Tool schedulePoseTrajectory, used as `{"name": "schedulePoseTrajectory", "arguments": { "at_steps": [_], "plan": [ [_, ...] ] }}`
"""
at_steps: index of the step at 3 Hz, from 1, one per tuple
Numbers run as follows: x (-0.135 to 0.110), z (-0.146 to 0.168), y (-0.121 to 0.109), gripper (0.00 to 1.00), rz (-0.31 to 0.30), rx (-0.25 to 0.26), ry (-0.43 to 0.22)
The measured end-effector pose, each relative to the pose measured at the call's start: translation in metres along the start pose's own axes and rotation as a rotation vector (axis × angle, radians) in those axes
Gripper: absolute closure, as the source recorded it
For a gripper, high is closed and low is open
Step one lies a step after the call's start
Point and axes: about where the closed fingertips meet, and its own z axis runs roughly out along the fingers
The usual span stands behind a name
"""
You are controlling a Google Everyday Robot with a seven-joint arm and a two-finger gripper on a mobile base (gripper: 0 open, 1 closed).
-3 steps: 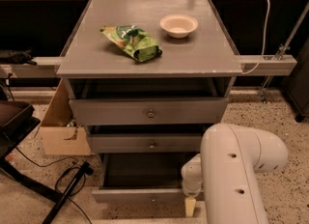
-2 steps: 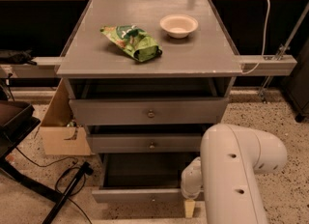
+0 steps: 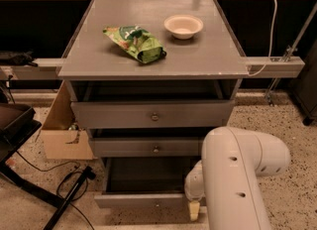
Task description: Open bottom drawer
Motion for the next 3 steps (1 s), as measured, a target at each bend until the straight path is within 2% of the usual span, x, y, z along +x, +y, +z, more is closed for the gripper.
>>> {"name": "schedulePoseTrajectory", "arguments": {
  "at_steps": [2, 3],
  "plan": [
    [0.0013, -0.0056, -0.0147, 0.0, 0.043, -0.011, 0.004],
    [0.0046, -0.0086, -0.0143, 0.14, 0.072, -0.037, 0.015]
  ]
}}
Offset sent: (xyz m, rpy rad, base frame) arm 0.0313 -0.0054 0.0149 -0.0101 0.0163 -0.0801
